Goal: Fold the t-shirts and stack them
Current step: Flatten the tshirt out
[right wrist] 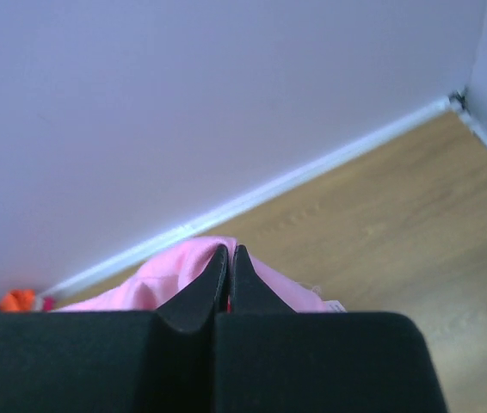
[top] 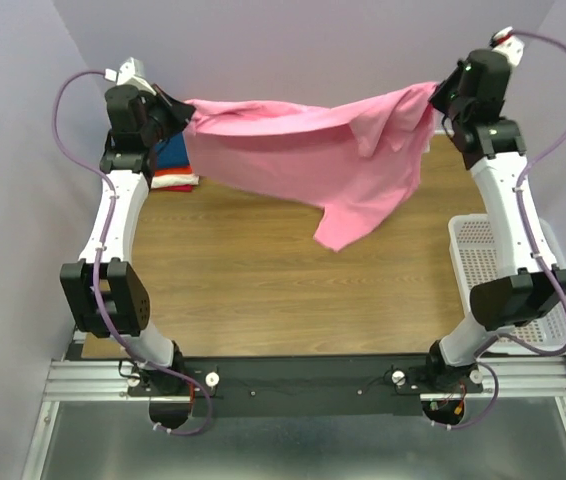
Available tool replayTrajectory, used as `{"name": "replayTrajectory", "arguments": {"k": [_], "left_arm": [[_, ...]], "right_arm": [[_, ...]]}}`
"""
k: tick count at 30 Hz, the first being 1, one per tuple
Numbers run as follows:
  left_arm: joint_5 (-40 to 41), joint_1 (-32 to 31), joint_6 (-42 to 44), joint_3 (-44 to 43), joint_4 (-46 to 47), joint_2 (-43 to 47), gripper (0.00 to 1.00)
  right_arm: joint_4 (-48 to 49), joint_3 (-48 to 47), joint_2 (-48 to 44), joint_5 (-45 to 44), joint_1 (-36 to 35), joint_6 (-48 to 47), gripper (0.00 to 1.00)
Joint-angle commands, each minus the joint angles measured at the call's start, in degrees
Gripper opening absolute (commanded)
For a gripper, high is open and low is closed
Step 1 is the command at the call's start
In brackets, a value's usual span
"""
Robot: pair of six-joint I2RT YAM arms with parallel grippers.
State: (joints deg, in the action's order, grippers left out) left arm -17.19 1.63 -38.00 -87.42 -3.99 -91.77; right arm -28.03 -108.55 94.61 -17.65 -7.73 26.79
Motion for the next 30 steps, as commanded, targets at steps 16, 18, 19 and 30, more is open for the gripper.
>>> {"name": "replayTrajectory", "arguments": {"k": [16,18,19,30], "left_arm": [[-9.27,7.69,-0.33,33.25,4.86,19.59,0.02],[-8.91,7.78,0.55,39.83,5.83,20.48,0.35],[-9.52,7.69,0.82,41.61,6.27,20.49,0.59],[-2.16,7.43,0.12,55.77,8.12,24.27,0.73]], "right_arm": [[0.87,40.75,-28.06,8.51,0.7,5.82,0.01],[0.87,49.17,-28.43,8.77,0.7,5.65,0.06],[0.87,51.05,-27.9,9.56,0.7,5.56,0.13],[1.84,60.65,-28.95,12.46,0.7,6.08,0.6]]}}
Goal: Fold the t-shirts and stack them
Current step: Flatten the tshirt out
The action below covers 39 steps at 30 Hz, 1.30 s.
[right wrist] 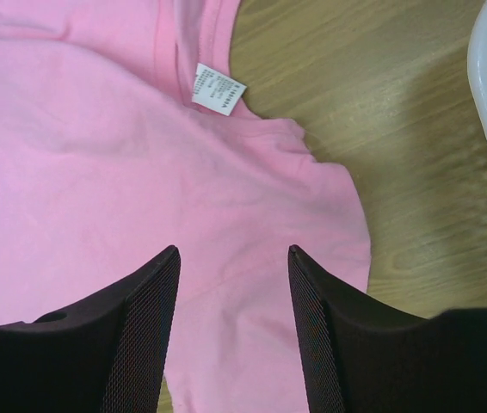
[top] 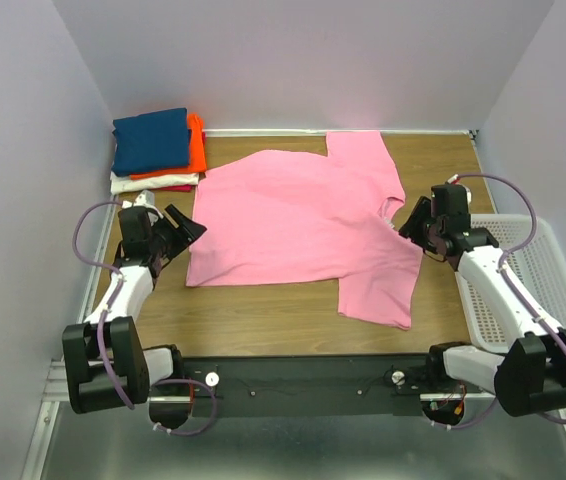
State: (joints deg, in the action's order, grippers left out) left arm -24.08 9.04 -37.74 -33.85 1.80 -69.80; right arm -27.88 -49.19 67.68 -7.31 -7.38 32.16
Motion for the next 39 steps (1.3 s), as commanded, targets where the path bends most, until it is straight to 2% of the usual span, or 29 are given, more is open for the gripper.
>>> {"name": "replayTrajectory", "arguments": {"k": [1,8,14,20,26,27,28,30,39], "left_arm": [[5.44,-0.16,-0.67,3.42,2.15,2.47,0.73],[16.05,-2.53,-3.56,7.12,-1.71,7.48,0.72],[21.6,-3.15,-3.58,7.39,-5.49,10.39,0.73],[23.63,-4.46,-3.13,7.3,-6.73,10.12,0.73],[30.49,-8.86,-4.54,7.48,-5.76,6.35,0.73],[30.67,-8.86,-4.54,7.57,-5.58,5.82,0.73],[31.45,-11.56,-5.32,8.26,-5.32,4.86,0.72],[32.16,-12.29,-5.94,8.53,-5.32,5.02,0.72],[35.59,-13.78,-8.23,11.69,-3.56,7.67,0.6]], "right_arm": [[1.95,1.81,-2.29,3.08,0.35,0.88,0.6],[4.32,9.72,-5.89,6.52,-1.06,4.39,0.6],[5.55,13.94,-5.89,6.96,-1.41,5.28,0.59],[6.08,14.12,-5.28,6.96,-1.33,5.02,0.58],[7.57,14.03,-4.14,8.45,-1.41,5.81,0.56],[7.66,14.03,-3.96,8.63,-1.33,5.72,0.54],[7.58,14.03,-3.79,8.72,-1.32,5.28,0.5],[7.58,14.12,-4.13,8.89,-1.32,5.19,0.5],[6.0,15.35,-4.49,9.51,-1.41,7.56,0.5]]}}
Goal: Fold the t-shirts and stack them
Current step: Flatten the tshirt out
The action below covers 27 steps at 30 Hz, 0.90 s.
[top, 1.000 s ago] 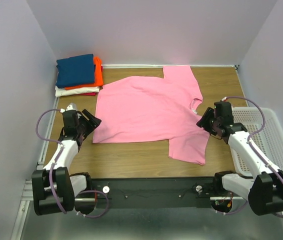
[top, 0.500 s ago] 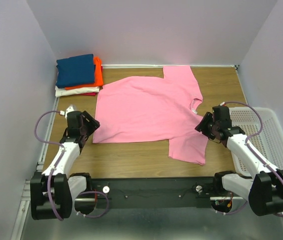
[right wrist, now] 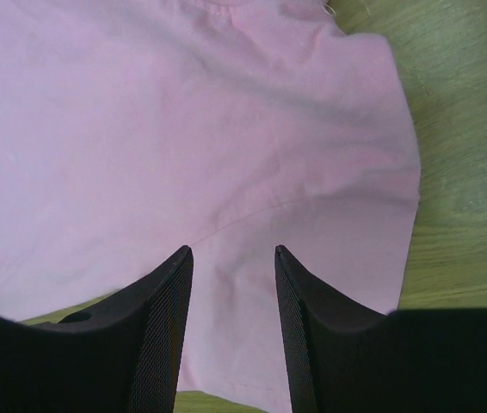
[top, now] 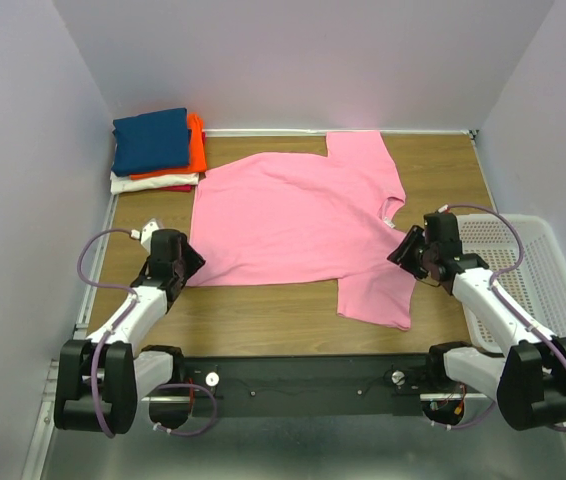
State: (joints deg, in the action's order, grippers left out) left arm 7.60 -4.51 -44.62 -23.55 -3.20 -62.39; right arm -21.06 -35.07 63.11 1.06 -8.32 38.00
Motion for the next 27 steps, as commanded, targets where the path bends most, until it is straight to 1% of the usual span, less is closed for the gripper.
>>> {"name": "replayTrajectory", "arguments": {"k": [1,2,4,5,7,11,13,14,16,19,20,21,27], "left_arm": [[3.83,-0.32,-1.35,1.4,1.53,0.25,0.59],[3.66,-0.32,-1.35,1.32,1.71,-0.36,0.56],[3.3,-0.32,-0.74,0.35,1.97,-1.76,0.53],[3.39,-0.32,-0.12,-0.44,2.06,-3.07,0.5],[3.22,-0.23,0.15,-1.58,2.15,-3.87,0.5],[3.39,-0.32,0.76,-3.87,2.06,-8.26,0.42],[3.39,-0.32,0.68,-4.48,2.41,-9.32,0.4],[3.13,-0.32,0.59,-4.57,2.85,-10.2,0.33],[3.04,-0.32,0.59,-4.57,2.85,-10.82,0.28],[2.86,-0.14,0.67,-5.27,4.52,-12.48,0.14],[2.78,-0.06,0.76,-5.54,4.52,-12.84,0.02],[2.78,0.29,0.68,-5.89,4.52,-13.19,0.0],[0.41,4.07,1.03,-6.42,5.57,-14.69,0.0]], "right_arm": [[-0.83,1.23,0.34,0.88,-0.39,1.9,0.5],[-1.26,1.23,0.52,0.96,-0.38,1.99,0.5],[-1.61,1.32,1.13,0.7,-0.38,2.87,0.5],[-1.79,1.58,1.75,0.09,-0.38,3.57,0.5],[-1.88,1.85,1.75,0.0,-0.47,4.27,0.5],[-2.75,2.72,1.31,-0.8,-0.47,5.94,0.5],[-3.63,2.64,0.87,-3.86,-0.39,6.82,0.5],[-5.03,2.55,0.61,-5.7,-0.38,7.26,0.5],[-6.62,2.2,0.61,-7.64,-0.3,7.87,0.5],[-9.78,1.67,0.96,-10.63,-0.38,8.93,0.5],[-10.31,1.5,1.05,-11.6,-0.3,9.02,0.5],[-10.75,1.5,1.14,-11.78,-0.3,9.46,0.5],[-11.81,2.64,1.66,-11.34,-0.3,10.95,0.5]]}}
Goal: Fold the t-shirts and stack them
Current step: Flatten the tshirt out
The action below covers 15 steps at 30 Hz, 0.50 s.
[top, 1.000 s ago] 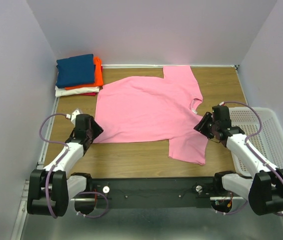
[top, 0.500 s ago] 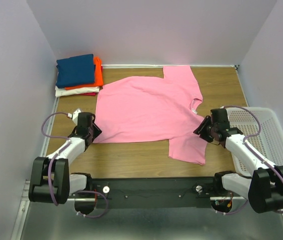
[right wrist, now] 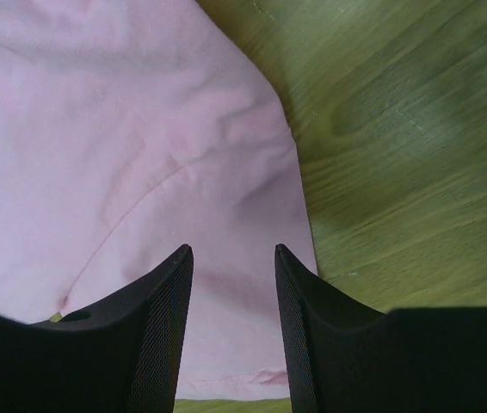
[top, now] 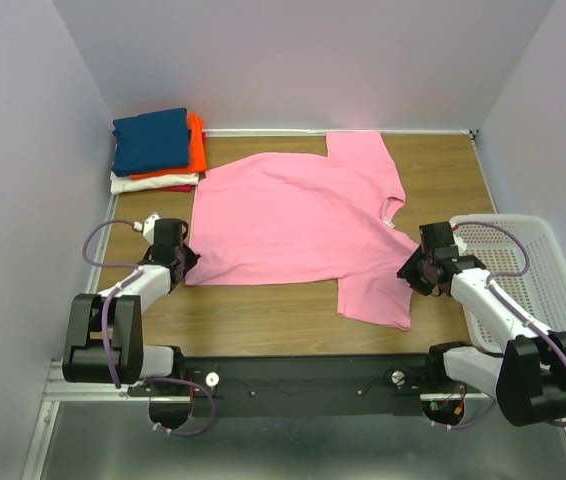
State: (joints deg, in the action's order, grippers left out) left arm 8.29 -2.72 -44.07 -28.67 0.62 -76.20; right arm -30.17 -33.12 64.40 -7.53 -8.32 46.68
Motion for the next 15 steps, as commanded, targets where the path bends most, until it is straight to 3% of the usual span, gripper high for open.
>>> {"name": "replayTrajectory", "arguments": {"k": [1,5,6,9,11,15], "left_arm": [[-0.64,2.19,0.65,-1.39,1.75,-0.7,0.0],[-1.61,4.04,1.53,-1.66,1.49,1.49,0.0],[-1.53,4.13,1.54,-1.48,0.96,2.11,0.03],[-0.56,3.78,1.19,0.18,-0.09,4.31,0.3],[-0.65,3.51,0.92,0.8,-0.27,4.92,0.4],[0.49,2.9,0.04,0.98,-0.45,3.87,0.43]], "right_arm": [[-2.78,0.87,0.29,-2.67,-0.38,2.37,0.5],[-3.4,1.39,-0.06,-2.67,-0.3,2.37,0.5],[-3.31,1.48,-0.33,-2.84,-0.38,2.37,0.5],[-3.4,1.48,-0.33,-2.84,-0.38,2.98,0.51],[-3.4,1.14,0.02,-2.84,-0.38,3.07,0.51],[-3.31,0.34,1.25,-2.93,-0.3,2.46,0.51]]}}
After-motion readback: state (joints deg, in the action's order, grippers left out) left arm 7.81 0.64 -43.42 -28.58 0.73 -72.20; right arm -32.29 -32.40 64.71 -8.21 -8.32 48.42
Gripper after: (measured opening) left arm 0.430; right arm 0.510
